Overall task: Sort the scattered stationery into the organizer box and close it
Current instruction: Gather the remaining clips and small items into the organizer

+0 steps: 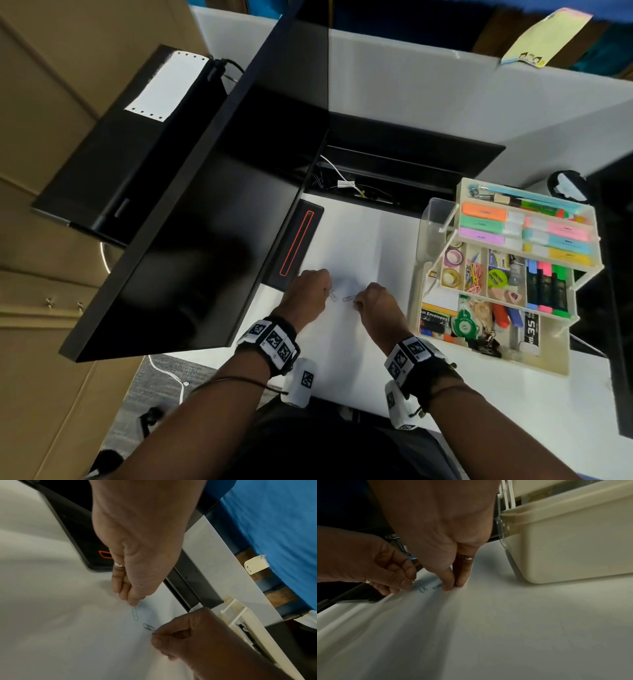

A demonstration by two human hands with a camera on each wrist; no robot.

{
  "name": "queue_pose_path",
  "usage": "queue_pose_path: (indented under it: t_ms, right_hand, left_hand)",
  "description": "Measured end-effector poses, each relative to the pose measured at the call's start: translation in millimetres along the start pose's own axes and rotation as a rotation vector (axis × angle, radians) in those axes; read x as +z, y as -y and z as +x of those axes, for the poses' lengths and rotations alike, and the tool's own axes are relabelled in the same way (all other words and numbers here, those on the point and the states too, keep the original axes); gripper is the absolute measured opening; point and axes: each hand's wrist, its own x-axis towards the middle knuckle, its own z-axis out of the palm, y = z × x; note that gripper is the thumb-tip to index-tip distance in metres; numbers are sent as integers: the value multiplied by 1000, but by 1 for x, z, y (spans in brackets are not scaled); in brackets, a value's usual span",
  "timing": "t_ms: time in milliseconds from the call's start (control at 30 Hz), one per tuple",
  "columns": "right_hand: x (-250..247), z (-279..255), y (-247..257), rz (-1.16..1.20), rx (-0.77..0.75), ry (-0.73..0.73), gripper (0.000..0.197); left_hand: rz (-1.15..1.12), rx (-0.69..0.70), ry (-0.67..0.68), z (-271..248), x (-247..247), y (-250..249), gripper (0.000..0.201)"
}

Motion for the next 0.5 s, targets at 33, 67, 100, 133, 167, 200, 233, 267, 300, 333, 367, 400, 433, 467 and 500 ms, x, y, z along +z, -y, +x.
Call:
queue_pose_path:
  t_ms: [33, 67, 100, 133, 167, 200, 233, 267, 300, 333, 367, 400, 433, 467, 500]
  right_hand:
    - [2, 2, -2, -12, -8, 7, 20]
    - [2, 4, -2, -36, -19, 23, 22]
    - [0, 5, -2, -66, -29, 40, 22]
    - [-1, 5, 0, -94, -39, 52, 22]
    - [-3, 6, 1, -105, -49, 60, 20]
    - [-4, 6, 2, -119, -59, 71, 19]
    - [-6, 5, 5, -139, -62, 76, 16]
    - [-9, 3, 8, -172, -54, 89, 12]
    - [-11, 1, 11, -192, -54, 91, 9]
    - [-10, -1, 11, -213, -68, 85, 15]
    - [-7, -2, 11, -234, -96, 65, 21]
    - [-5, -3, 10, -239, -103, 54, 23]
    - [-4, -4, 10, -239, -110, 41, 24]
    - [-3, -4, 8, -247, -122, 21, 23]
    - [-4, -4, 9, -245, -132, 15, 21]
  left_hand:
    - [-10, -8, 14, -2, -1, 4, 13]
    - [-11, -15, 33, -3, -2, 6, 15]
    - [-10, -13, 47, -5, -2, 7, 16]
    - [-15, -7, 55, -6, -2, 7, 18]
    - [-32, 13, 58, -7, -1, 8, 20]
    - [-40, 34, 59, -8, 0, 7, 22]
    - [-35, 53, 62, -8, 1, 7, 24]
    - [-12, 65, 62, -9, 1, 4, 24]
    - [17, 74, 56, -9, 1, 1, 23]
    - [53, 76, 45, -8, 1, -2, 22]
    - [84, 81, 30, -7, 1, -4, 21]
    - [125, 80, 28, -6, 0, -7, 19]
    - [165, 83, 25, -5, 0, -9, 16]
    - [199, 77, 31, -5, -1, -12, 12]
    - [224, 75, 41, -4, -2, -14, 10]
